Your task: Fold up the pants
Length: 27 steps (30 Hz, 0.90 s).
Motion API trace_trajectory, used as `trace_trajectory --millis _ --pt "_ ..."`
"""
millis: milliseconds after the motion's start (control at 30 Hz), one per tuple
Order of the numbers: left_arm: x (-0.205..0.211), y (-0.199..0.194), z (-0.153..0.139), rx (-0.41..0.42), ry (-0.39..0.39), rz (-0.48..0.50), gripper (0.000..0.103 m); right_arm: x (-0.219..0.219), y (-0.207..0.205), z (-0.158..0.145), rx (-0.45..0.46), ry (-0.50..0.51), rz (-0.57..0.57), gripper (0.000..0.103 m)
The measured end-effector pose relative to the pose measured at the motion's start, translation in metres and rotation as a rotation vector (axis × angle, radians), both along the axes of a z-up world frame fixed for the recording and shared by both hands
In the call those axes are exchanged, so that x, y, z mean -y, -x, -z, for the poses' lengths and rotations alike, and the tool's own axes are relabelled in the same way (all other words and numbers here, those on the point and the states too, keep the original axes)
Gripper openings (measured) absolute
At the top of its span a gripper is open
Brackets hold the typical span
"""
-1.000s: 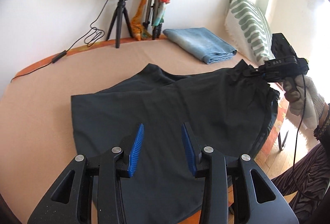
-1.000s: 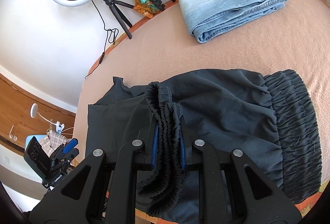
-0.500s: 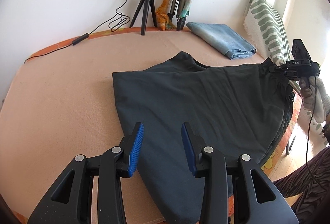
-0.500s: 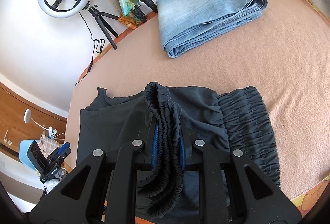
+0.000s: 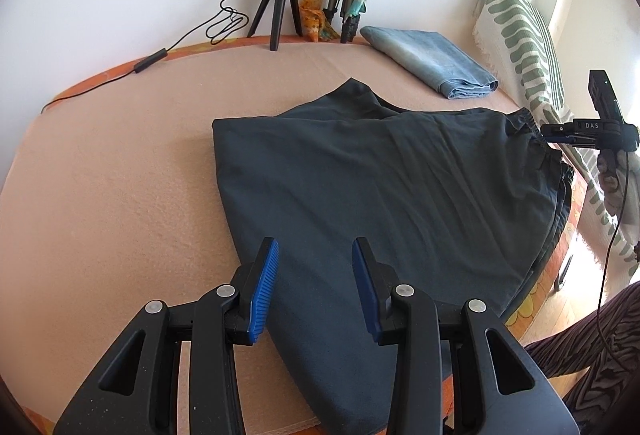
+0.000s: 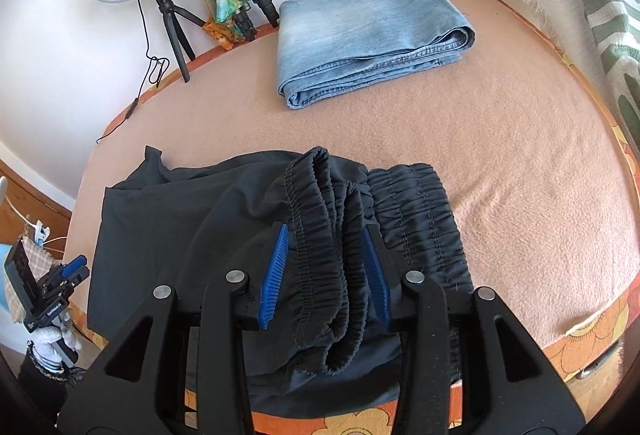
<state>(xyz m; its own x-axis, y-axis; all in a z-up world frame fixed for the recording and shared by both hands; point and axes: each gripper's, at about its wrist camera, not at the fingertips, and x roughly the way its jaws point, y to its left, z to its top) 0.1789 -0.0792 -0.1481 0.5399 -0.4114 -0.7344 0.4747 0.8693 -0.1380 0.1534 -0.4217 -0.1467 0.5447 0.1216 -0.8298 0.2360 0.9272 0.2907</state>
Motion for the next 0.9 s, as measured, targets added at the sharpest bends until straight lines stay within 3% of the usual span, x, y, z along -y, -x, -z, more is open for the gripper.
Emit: trace_trajectory --millis 167,267,333,467,600,733,900 --pt "-0.005 0.001 -0.003 -0.001 0.013 -0.013 0.036 -0.006 0.018 0.005 -0.038 0.063 0.048 0.040" --pt "-0.009 0.003 -0.005 -0.001 0.022 -0.021 0.040 -0.005 0.023 0.009 -0.023 -0.006 0.039 0.039" --pt "-0.014 0.004 -0.006 -0.006 0.033 -0.041 0.050 -0.010 0.025 0.008 -0.019 0.029 0.036 0.029" --pt "-0.028 0.004 -0.005 -0.042 0.073 -0.088 0.052 -0.015 0.028 0.005 -0.011 0.050 0.023 0.008" --pt "-0.042 0.003 0.002 -0.097 0.101 -0.135 0.052 -0.022 0.031 0.003 -0.016 0.106 0.013 0.006" --pt "-0.055 0.004 0.013 -0.200 0.199 -0.170 0.053 -0.025 0.031 0.008 -0.048 0.180 0.020 0.006" --pt "-0.050 0.010 0.026 -0.282 0.249 -0.151 0.053 -0.025 0.032 0.001 -0.031 0.185 0.034 0.006"
